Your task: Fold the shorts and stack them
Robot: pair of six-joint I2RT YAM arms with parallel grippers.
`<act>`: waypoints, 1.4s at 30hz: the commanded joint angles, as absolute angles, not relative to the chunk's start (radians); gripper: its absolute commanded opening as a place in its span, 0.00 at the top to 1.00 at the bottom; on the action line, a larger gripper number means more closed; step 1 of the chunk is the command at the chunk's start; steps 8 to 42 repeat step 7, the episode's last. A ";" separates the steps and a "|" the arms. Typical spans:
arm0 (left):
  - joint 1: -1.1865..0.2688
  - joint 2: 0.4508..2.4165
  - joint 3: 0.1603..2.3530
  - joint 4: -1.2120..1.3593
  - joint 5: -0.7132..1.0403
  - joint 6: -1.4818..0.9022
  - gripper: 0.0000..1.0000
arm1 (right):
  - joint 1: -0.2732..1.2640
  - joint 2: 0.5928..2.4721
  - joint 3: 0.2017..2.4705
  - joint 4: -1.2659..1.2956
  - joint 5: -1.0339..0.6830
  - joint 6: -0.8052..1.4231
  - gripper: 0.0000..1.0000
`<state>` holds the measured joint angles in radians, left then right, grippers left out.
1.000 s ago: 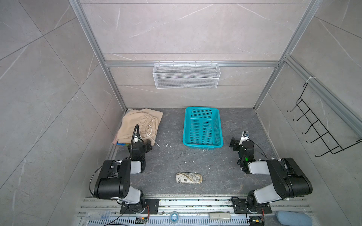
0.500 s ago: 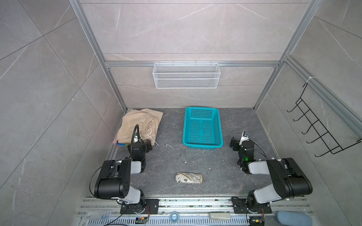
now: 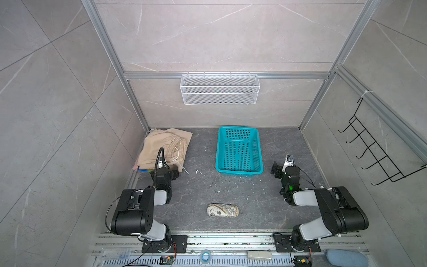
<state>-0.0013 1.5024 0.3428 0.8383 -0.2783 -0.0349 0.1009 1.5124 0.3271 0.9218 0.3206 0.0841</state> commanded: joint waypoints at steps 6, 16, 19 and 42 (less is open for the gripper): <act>0.000 1.503 0.344 0.887 -0.265 -0.028 0.00 | 0.104 1.518 0.330 0.947 0.317 0.072 0.00; 0.000 1.503 0.344 0.887 -0.265 -0.028 0.00 | 0.104 1.516 0.331 0.941 0.316 0.074 0.00; 0.000 1.503 0.344 0.887 -0.265 -0.028 0.00 | 0.104 1.516 0.331 0.941 0.316 0.074 0.00; 0.000 1.503 0.344 0.887 -0.265 -0.028 0.00 | 0.104 1.516 0.331 0.941 0.316 0.074 0.00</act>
